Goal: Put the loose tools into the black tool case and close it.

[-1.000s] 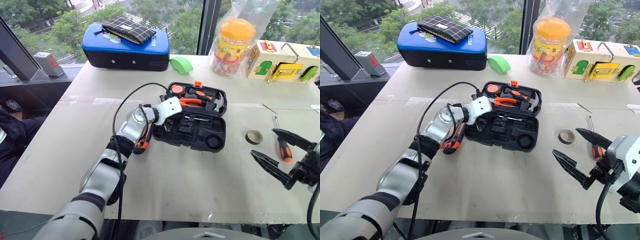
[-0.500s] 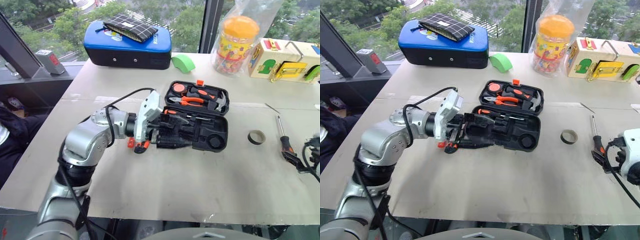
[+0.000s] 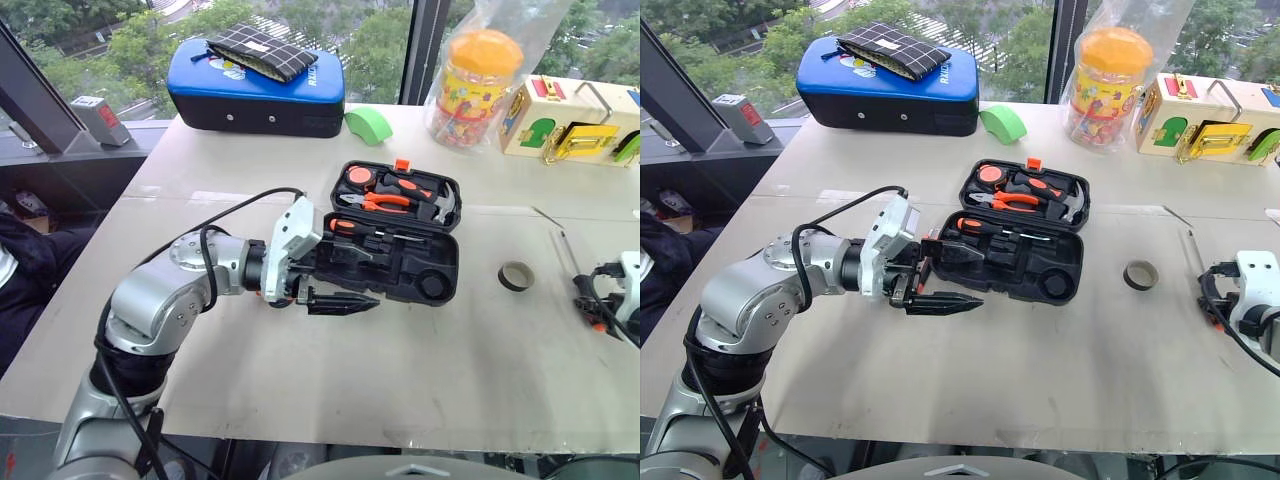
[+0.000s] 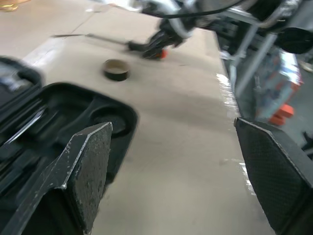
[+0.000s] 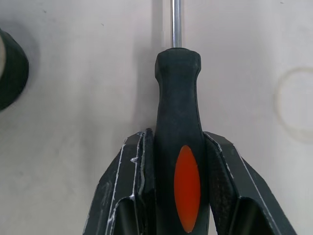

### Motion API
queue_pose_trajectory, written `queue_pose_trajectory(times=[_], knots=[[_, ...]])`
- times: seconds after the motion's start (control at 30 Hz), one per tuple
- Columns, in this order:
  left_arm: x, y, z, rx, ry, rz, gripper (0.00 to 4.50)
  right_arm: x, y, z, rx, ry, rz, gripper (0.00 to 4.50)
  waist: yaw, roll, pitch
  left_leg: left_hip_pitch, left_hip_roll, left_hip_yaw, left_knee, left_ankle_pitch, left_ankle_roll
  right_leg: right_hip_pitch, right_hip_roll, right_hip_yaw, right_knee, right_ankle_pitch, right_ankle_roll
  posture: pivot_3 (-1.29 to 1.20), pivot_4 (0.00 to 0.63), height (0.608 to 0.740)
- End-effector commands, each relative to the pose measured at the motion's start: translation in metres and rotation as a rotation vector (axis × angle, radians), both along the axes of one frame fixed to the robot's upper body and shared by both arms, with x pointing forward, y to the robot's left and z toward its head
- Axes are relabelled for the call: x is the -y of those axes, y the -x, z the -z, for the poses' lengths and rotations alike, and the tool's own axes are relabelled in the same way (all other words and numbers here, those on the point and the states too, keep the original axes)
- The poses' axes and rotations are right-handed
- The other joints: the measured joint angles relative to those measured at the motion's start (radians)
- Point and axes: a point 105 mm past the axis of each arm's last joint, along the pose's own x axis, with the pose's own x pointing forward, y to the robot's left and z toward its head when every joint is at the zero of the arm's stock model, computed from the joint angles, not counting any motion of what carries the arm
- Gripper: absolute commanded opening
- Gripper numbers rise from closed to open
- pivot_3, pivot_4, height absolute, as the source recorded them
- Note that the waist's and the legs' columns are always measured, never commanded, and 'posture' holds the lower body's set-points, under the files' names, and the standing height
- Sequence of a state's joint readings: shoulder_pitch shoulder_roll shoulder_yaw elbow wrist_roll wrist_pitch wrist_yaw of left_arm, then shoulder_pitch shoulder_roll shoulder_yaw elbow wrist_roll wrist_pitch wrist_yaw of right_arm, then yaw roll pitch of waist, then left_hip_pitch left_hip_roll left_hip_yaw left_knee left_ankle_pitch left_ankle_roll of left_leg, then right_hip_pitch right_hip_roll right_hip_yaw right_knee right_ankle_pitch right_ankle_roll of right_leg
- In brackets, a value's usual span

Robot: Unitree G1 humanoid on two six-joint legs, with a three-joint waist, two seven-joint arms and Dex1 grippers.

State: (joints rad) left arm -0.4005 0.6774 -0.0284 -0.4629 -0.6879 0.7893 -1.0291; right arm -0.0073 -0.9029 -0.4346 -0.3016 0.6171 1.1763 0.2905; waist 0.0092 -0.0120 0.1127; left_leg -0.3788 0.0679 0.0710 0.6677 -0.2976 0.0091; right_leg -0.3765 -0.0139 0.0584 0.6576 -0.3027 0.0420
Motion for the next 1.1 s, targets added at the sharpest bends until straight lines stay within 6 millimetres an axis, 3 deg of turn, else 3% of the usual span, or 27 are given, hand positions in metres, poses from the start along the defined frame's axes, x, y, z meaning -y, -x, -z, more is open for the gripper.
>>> queue_pose_trajectory(times=[0.03, 0.17, 0.33, 0.57, 0.9, 0.93, 1.0, 1.1], knots=[[-0.028, -0.004, 0.001, 0.051, 0.036, -0.131, 4.04, -0.102, -0.014, -0.079, 0.265, 0.109, -0.572, 0.78, -0.033, 0.005, 0.001, 0.001, 0.0, 0.002, -0.001, 0.0, 0.0, 0.0, 0.001, 0.003, 0.0, 0.0, 0.001, 0.0, 0.15, 0.74], [-0.057, 0.0, -0.003, 0.023, 0.098, -0.228, 4.04, -0.164, -0.038, -0.077, 0.267, 0.2, -0.885, 0.78, -0.049, -0.016, 0.002, 0.009, 0.006, -0.008, -0.006, 0.0, 0.0, 0.001, 0.012, 0.008, 0.001, 0.0, 0.0, 0.0, 0.15, 0.74], [-0.092, 0.014, -0.001, 0.026, 0.063, -0.295, 4.04, -0.209, -0.065, -0.06, 0.199, 0.23, -1.083, 0.78, -0.041, -0.011, 0.007, 0.009, 0.006, -0.005, -0.01, 0.0, 0.0, -0.002, 0.008, 0.01, 0.001, 0.0, -0.001, 0.0, 0.15, 0.74], [-0.104, 0.032, 0.004, 0.044, 0.038, -0.372, 4.04, -0.223, -0.074, -0.028, 0.082, 0.315, -1.253, 0.78, -0.019, -0.012, 0.007, 0.008, 0.0, 0.002, -0.015, 0.001, -0.002, -0.003, -0.005, 0.005, -0.006, 0.0, -0.001, 0.0, 0.15, 0.74], [-0.099, 0.038, 0.009, 0.048, 0.033, -0.393, 4.04, -0.213, -0.086, 0.005, -0.069, 0.337, -1.287, 0.78, -0.025, -0.015, 0.005, 0.016, 0.001, 0.004, -0.014, -0.001, 0.001, 0.0, -0.004, 0.007, 0.0, 0.0, -0.001, 0.0, 0.15, 0.74], [-0.099, 0.038, 0.009, 0.049, 0.034, -0.395, 4.04, -0.211, -0.086, 0.006, -0.076, 0.337, -1.289, 1.79, -0.025, -0.015, 0.005, 0.017, 0.001, 0.004, -0.014, -0.001, 0.001, 0.0, -0.004, 0.007, 0.0, 0.0, -0.001, 0.0, 0.15, 0.74], [-0.099, 0.037, 0.009, 0.051, 0.035, -0.397, 4.04, -0.21, -0.09, 0.006, -0.071, 0.342, -1.277, 2.53, -0.023, -0.015, 0.004, 0.017, 0.001, 0.004, -0.014, -0.001, 0.001, 0.0, -0.004, 0.006, 0.0, 0.0, -0.001, 0.0, 0.15, 0.74], [-0.099, 0.036, 0.01, 0.054, 0.033, -0.398, 4.04, -0.208, -0.095, 0.004, -0.063, 0.353, -1.269, 4.04, -0.022, -0.016, 0.004, 0.017, 0.001, 0.004, -0.014, -0.001, 0.001, 0.0, -0.004, 0.006, 0.0, 0.0, -0.001, 0.0, 0.15, 0.74]])
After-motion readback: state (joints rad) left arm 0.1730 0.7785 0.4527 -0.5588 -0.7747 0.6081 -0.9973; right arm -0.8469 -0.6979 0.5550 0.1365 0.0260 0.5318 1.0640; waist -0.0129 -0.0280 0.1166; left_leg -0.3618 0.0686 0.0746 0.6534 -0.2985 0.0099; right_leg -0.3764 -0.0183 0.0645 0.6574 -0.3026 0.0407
